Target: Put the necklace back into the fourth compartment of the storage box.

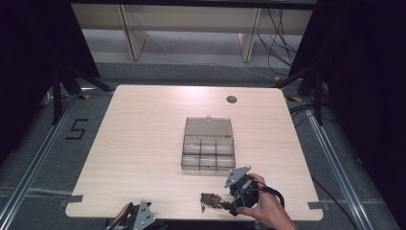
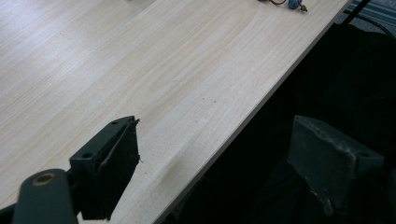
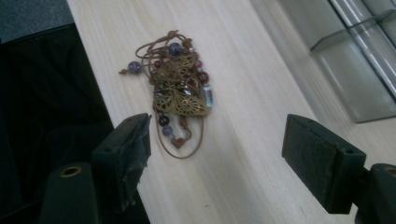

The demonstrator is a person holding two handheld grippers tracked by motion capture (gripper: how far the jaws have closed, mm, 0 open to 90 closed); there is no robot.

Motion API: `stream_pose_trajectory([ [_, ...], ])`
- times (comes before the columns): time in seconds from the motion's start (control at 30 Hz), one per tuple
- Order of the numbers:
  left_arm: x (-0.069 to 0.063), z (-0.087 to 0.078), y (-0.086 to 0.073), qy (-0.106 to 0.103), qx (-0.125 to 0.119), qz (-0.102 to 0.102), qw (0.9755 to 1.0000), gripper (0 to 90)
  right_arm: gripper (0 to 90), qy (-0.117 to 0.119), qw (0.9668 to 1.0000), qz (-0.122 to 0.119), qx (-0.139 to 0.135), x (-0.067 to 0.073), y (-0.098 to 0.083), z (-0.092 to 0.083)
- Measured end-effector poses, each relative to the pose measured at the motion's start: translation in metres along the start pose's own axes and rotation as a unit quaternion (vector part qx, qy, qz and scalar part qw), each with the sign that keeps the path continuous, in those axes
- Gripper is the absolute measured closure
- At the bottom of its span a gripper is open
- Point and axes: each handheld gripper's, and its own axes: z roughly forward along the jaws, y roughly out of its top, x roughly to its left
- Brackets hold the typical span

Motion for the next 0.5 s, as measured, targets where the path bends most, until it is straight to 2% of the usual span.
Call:
stream_pose_trajectory([
  [0.03, 0.0, 0.0, 0.0, 0.003, 0.002, 0.001, 1.0, 15.6, 24.8, 0.0, 1.0, 0.007, 0.004, 0.001, 0.001, 0.0],
  [0.07, -0.001, 0.001, 0.0, 0.003, -0.004, -0.003, 1.0, 15.6, 24.8, 0.0, 1.0, 0.003, 0.004, 0.002, 0.002, 0.002],
  [0.17, -0.001, 0.001, 0.0, 0.004, 0.004, -0.001, 1.0, 15.6, 25.1, 0.004, 0.9999, -0.013, 0.004, 0.003, 0.006, 0.004],
  [0.2, -0.002, 0.002, 0.0, 0.002, 0.004, -0.006, 1.0, 15.6, 25.1, 0.006, 0.9999, -0.001, 0.011, 0.006, 0.008, 0.005],
  [0.23, -0.002, 0.002, 0.0, 0.002, 0.004, -0.006, 1.0, 15.6, 25.1, 0.004, 0.9998, -0.016, 0.01, 0.006, 0.01, 0.007],
  [0.27, -0.002, 0.002, 0.0, 0.001, 0.004, -0.006, 1.0, 15.6, 25.3, 0.011, 0.9998, -0.007, 0.015, 0.008, 0.011, 0.009],
  [0.3, -0.001, 0.001, 0.0, 0.007, 0.002, -0.001, 1.0, 15.6, 25.9, 0.013, 0.9995, -0.023, 0.018, 0.009, 0.015, 0.013],
  [0.5, -0.001, 0.001, 0.0, 0.007, 0.003, 0.0, 1.0, 15.6, 27.9, 0.02, 0.9989, -0.031, 0.028, 0.011, 0.022, 0.023],
])
